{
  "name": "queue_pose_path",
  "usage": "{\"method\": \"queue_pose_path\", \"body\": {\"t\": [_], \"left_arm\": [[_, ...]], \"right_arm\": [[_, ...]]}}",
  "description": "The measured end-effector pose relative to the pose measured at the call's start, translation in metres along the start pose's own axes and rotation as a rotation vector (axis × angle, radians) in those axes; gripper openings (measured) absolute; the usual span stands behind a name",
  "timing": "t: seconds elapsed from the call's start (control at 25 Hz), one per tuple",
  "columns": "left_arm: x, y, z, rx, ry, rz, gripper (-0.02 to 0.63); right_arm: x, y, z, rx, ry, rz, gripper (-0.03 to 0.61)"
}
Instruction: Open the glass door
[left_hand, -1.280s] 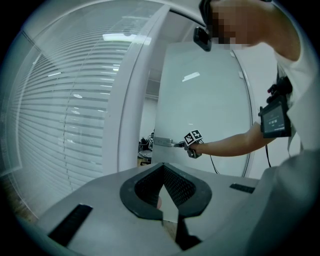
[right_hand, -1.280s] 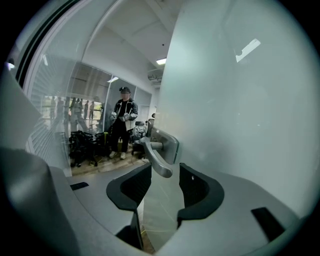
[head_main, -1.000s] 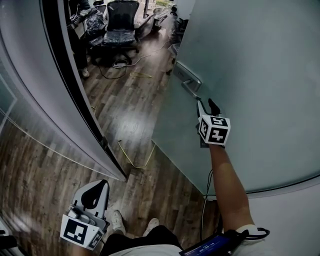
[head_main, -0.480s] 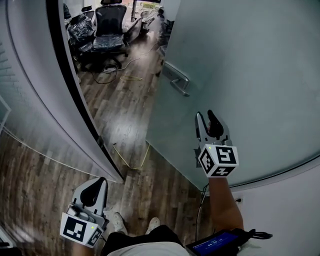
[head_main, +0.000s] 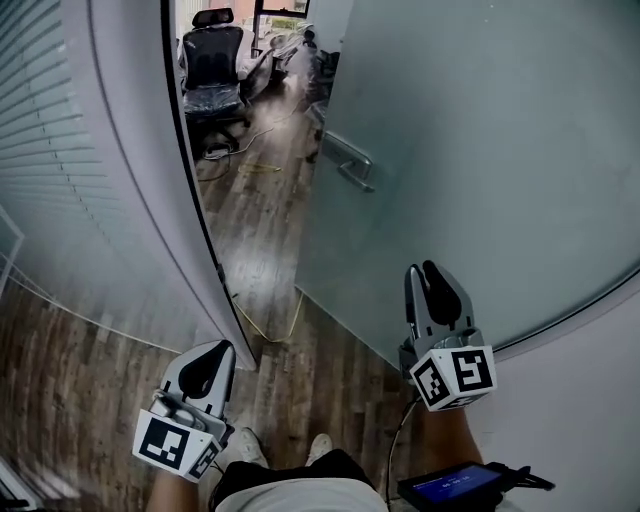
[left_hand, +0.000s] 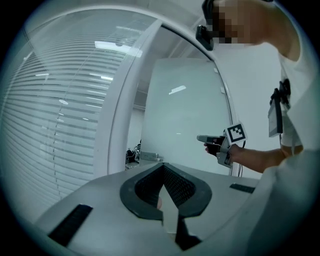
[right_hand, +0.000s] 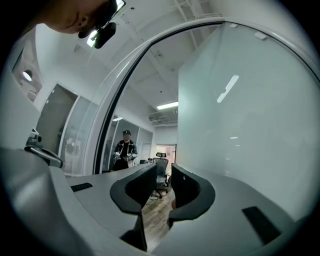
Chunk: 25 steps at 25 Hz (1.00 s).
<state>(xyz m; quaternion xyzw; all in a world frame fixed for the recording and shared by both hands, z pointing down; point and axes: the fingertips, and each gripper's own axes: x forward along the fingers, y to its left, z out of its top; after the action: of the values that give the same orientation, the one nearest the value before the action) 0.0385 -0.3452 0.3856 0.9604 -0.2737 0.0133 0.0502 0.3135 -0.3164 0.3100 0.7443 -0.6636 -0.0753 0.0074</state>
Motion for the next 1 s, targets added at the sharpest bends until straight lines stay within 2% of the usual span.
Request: {"method": "queue_pose_path", "body": {"t": [0.36, 0.6, 0.8, 1.0], "left_arm": [[-0.024, -0.02, 0.009, 0.013, -0.057, -0.043, -0.001], [-0.031, -0.031, 0.031, 0.018, -0.083, -0.067, 0.0], [-0.037, -0.045, 0.031, 0.028, -0.089, -0.049, 0.0], [-0.041, -0.071, 0.047, 0.041, -0.101, 0.018, 0.0]], "right_arm": [[-0.075, 0.037, 0.014, 0.033, -0.011, -0.002, 0.003], [-0.107, 0.058, 0.032, 0.065, 0.001, 0.025, 0.003], [-0.129, 0.074, 0.024, 0.081, 0.013, 0.084, 0.003], [-0.145, 0.077, 0.022, 0.094, 0.049, 0.184, 0.003]]}}
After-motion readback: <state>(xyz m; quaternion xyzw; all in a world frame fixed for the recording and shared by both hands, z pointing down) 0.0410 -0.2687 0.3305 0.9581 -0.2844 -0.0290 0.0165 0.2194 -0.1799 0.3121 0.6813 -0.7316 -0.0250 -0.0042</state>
